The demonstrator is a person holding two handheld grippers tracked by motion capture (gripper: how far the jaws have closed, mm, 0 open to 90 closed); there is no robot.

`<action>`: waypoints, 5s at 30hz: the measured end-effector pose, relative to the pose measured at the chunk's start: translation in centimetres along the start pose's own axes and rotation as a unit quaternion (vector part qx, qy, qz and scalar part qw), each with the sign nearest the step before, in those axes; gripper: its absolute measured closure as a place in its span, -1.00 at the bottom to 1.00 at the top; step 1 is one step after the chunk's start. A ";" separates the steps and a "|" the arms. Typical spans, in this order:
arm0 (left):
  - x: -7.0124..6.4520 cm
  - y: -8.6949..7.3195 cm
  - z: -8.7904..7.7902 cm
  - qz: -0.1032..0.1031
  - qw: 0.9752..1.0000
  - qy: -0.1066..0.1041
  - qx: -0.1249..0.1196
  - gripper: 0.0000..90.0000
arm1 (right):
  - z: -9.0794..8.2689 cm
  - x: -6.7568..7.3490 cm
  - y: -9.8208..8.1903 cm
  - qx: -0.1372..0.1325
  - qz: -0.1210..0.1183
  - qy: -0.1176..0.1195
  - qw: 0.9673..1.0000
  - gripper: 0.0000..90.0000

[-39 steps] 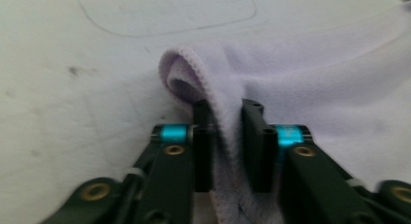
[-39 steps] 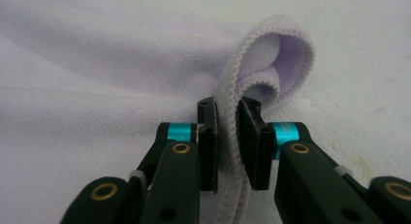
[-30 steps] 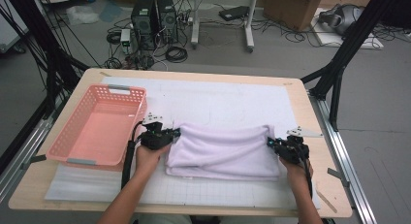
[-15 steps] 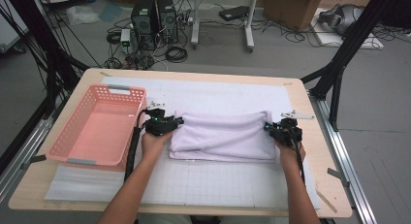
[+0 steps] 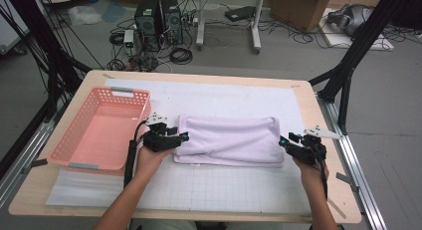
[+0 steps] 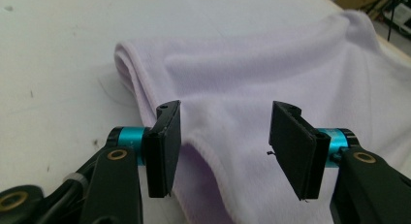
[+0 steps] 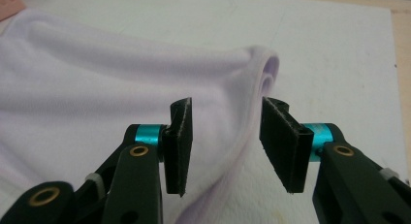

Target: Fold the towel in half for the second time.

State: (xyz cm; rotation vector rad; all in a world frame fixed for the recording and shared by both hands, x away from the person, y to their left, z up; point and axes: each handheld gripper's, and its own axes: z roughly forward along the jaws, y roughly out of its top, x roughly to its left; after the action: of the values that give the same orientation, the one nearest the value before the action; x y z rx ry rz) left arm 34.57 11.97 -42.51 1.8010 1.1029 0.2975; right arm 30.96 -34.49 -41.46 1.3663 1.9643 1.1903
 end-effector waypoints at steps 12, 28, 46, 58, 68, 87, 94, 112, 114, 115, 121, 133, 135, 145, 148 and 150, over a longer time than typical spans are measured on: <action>-0.6 -2.1 -1.0 0.037 0.999 -0.021 0.004 -0.26 | -1.9 -0.1 -2.2 0.007 -0.015 0.009 1.000 0.14; -0.9 -3.8 -1.4 0.027 0.999 -0.027 0.026 0.20 | -3.0 1.1 -3.6 0.016 -0.017 0.050 0.998 0.21; 0.0 -3.3 -2.9 0.000 0.999 -0.039 -0.011 0.94 | -2.6 0.9 -3.1 0.005 -0.010 0.076 0.997 0.93; 0.0 -4.1 -4.5 -0.013 0.999 -0.049 0.014 0.17 | -4.3 -0.1 -3.5 0.022 0.001 0.071 0.997 0.49; 0.8 -1.8 -2.8 -0.018 0.999 -0.033 -0.013 0.03 | -3.4 0.3 -2.9 0.001 0.009 0.052 0.999 0.37; 4.3 2.5 5.3 -0.033 0.998 0.044 0.038 0.42 | -2.1 0.3 -2.8 0.015 -0.003 0.052 0.999 0.37; 5.1 2.7 5.8 -0.082 0.994 0.067 -0.020 0.84 | -1.6 0.5 -2.8 0.019 -0.004 0.053 0.998 0.36; 4.6 2.4 5.4 -0.064 0.996 0.064 0.007 0.19 | 5.8 -1.5 2.6 0.043 -0.001 -0.024 0.999 0.39; 5.0 2.4 5.8 -0.069 0.996 0.060 0.002 0.19 | 7.2 -1.8 3.0 0.055 -0.004 -0.037 0.998 0.37; 5.1 2.5 5.9 -0.075 0.996 0.056 -0.001 0.19 | 7.7 -2.0 3.1 0.057 -0.002 -0.041 0.998 0.34; 5.6 2.5 6.4 -0.072 0.996 0.053 -0.017 0.21 | 9.4 -2.2 4.2 0.047 -0.019 -0.017 0.999 0.34; 4.8 2.4 6.7 -0.033 0.998 0.060 -0.011 0.85 | 12.4 1.0 4.6 0.100 -0.129 0.009 0.987 0.95; 4.8 2.6 6.5 -0.049 0.997 0.060 -0.030 0.87 | 12.2 1.0 4.9 0.082 -0.122 -0.005 0.989 0.96; 5.5 2.8 6.3 -0.105 0.989 0.095 -0.034 0.16 | 11.7 -0.2 5.2 0.017 -0.048 -0.069 0.996 0.41; 5.5 2.8 5.5 -0.094 0.992 0.082 -0.012 0.06 | 10.6 -0.9 5.4 0.022 -0.040 -0.067 0.997 0.36; 5.1 2.8 5.0 -0.072 0.995 0.073 0.001 0.03 | 9.9 -1.2 5.3 0.026 -0.039 -0.049 0.998 0.32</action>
State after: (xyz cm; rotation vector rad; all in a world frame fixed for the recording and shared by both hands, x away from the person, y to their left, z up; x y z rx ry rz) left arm 42.08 12.61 -43.99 1.7124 1.3284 0.3459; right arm 41.73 -31.05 -42.20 1.3356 1.9739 1.0247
